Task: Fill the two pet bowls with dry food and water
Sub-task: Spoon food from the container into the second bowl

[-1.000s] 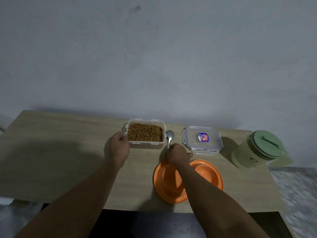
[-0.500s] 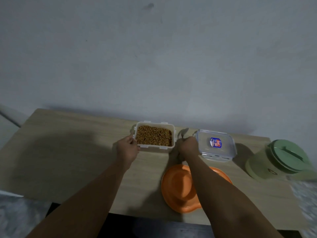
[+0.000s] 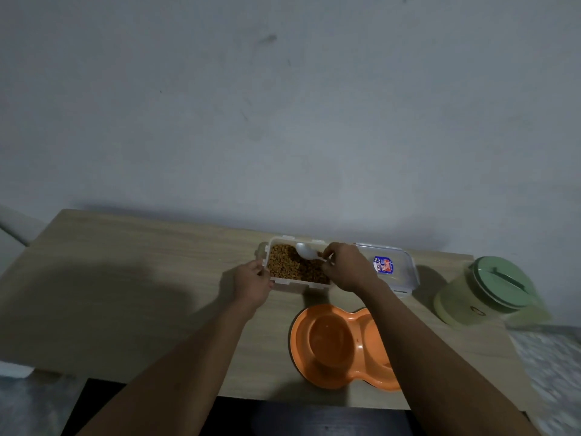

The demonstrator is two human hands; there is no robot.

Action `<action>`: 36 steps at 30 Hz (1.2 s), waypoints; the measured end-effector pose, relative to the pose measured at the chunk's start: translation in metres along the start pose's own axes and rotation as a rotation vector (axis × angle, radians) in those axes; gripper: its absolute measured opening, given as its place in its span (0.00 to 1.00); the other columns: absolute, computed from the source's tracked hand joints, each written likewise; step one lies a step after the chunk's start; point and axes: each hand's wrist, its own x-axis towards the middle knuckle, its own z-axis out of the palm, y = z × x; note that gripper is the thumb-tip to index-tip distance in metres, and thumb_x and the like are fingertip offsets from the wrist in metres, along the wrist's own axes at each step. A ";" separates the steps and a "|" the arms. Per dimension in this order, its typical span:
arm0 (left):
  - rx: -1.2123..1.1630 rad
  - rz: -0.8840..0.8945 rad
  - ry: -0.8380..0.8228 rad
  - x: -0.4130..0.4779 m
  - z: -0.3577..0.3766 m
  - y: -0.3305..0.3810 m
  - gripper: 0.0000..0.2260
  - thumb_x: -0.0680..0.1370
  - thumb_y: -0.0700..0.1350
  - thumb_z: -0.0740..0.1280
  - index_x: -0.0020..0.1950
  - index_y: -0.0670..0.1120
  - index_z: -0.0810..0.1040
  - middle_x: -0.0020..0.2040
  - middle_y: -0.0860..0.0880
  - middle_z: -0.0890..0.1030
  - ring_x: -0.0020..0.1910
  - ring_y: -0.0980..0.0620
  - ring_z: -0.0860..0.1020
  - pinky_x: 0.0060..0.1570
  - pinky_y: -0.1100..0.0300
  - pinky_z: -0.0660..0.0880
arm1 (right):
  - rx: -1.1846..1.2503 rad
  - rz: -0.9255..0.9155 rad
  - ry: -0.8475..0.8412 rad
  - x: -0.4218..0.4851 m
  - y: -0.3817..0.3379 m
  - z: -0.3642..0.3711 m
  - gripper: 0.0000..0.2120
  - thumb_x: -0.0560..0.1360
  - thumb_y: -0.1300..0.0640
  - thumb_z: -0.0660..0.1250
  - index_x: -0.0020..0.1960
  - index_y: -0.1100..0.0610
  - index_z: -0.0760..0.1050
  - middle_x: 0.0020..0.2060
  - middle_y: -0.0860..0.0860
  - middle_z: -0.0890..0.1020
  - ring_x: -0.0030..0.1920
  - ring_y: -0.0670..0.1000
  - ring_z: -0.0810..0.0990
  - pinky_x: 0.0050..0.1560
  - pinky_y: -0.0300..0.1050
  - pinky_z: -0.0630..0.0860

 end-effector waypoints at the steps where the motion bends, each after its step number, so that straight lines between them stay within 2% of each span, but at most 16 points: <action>1: 0.016 0.007 -0.010 -0.004 0.005 -0.001 0.19 0.83 0.36 0.63 0.75 0.38 0.71 0.51 0.44 0.82 0.44 0.43 0.83 0.49 0.49 0.81 | -0.037 -0.014 -0.012 -0.001 -0.002 -0.001 0.12 0.76 0.59 0.66 0.58 0.58 0.80 0.49 0.55 0.84 0.45 0.54 0.82 0.47 0.53 0.82; 5: 0.007 0.005 -0.025 -0.011 0.017 -0.007 0.20 0.83 0.36 0.64 0.76 0.39 0.69 0.63 0.38 0.82 0.39 0.49 0.81 0.42 0.54 0.80 | -0.201 -0.072 0.066 -0.001 0.002 0.001 0.13 0.78 0.60 0.61 0.56 0.55 0.83 0.51 0.53 0.84 0.49 0.54 0.82 0.48 0.53 0.82; 8: 0.008 0.013 -0.017 -0.011 0.019 -0.007 0.20 0.83 0.36 0.64 0.76 0.39 0.70 0.64 0.38 0.81 0.40 0.49 0.81 0.42 0.57 0.81 | -0.300 -0.049 0.186 0.002 0.005 0.005 0.12 0.79 0.58 0.61 0.55 0.52 0.83 0.49 0.51 0.85 0.47 0.54 0.83 0.47 0.49 0.79; 11: 0.005 0.015 -0.013 -0.012 0.018 -0.006 0.20 0.83 0.37 0.65 0.75 0.39 0.70 0.64 0.39 0.81 0.41 0.48 0.82 0.43 0.58 0.81 | -0.372 0.018 0.263 0.004 0.004 0.017 0.13 0.79 0.62 0.61 0.53 0.50 0.83 0.46 0.50 0.85 0.46 0.54 0.83 0.52 0.51 0.70; 13: -0.001 0.006 -0.009 -0.012 0.018 -0.007 0.20 0.83 0.37 0.65 0.75 0.39 0.70 0.64 0.39 0.81 0.42 0.48 0.82 0.40 0.61 0.80 | -0.339 0.053 0.276 0.005 0.003 0.027 0.15 0.77 0.64 0.60 0.50 0.50 0.82 0.45 0.49 0.84 0.45 0.55 0.82 0.50 0.51 0.64; 16: -0.012 -0.004 0.000 -0.012 0.019 -0.009 0.20 0.83 0.37 0.65 0.75 0.39 0.70 0.64 0.39 0.81 0.40 0.49 0.82 0.40 0.60 0.80 | -0.247 0.026 0.217 0.005 0.003 0.033 0.15 0.78 0.62 0.59 0.51 0.48 0.82 0.48 0.49 0.84 0.49 0.56 0.81 0.49 0.52 0.60; 20: -0.041 -0.026 -0.003 -0.012 0.019 -0.009 0.20 0.82 0.36 0.65 0.75 0.39 0.70 0.67 0.40 0.79 0.41 0.48 0.82 0.49 0.51 0.82 | -0.230 0.008 0.127 0.002 0.007 0.030 0.14 0.81 0.59 0.59 0.56 0.49 0.82 0.53 0.49 0.85 0.53 0.55 0.79 0.53 0.53 0.61; 24: -0.053 -0.033 -0.002 -0.013 0.020 -0.011 0.20 0.83 0.36 0.64 0.75 0.39 0.70 0.67 0.41 0.79 0.42 0.48 0.82 0.41 0.58 0.81 | -0.210 -0.007 0.071 -0.004 0.009 0.028 0.13 0.81 0.59 0.60 0.55 0.50 0.82 0.52 0.49 0.84 0.54 0.54 0.78 0.52 0.51 0.60; 27: -0.061 -0.034 -0.004 -0.016 0.021 -0.012 0.21 0.82 0.36 0.64 0.75 0.39 0.69 0.67 0.41 0.79 0.43 0.48 0.82 0.39 0.61 0.80 | -0.183 0.001 0.035 -0.006 0.010 0.024 0.12 0.80 0.57 0.62 0.56 0.49 0.82 0.52 0.48 0.84 0.55 0.54 0.78 0.51 0.51 0.60; 32: -0.076 -0.047 -0.001 -0.014 0.023 -0.014 0.20 0.83 0.36 0.64 0.75 0.39 0.69 0.67 0.40 0.78 0.43 0.48 0.82 0.40 0.59 0.80 | -0.166 -0.005 -0.037 -0.006 0.011 0.022 0.11 0.80 0.55 0.63 0.57 0.49 0.83 0.55 0.49 0.84 0.56 0.54 0.78 0.53 0.52 0.63; 36: -0.089 -0.053 0.000 -0.013 0.025 -0.016 0.21 0.83 0.36 0.64 0.76 0.39 0.69 0.67 0.40 0.78 0.47 0.45 0.83 0.44 0.55 0.81 | -0.078 0.070 -0.046 -0.007 0.013 0.022 0.09 0.79 0.54 0.65 0.54 0.48 0.84 0.53 0.47 0.85 0.54 0.53 0.80 0.60 0.57 0.69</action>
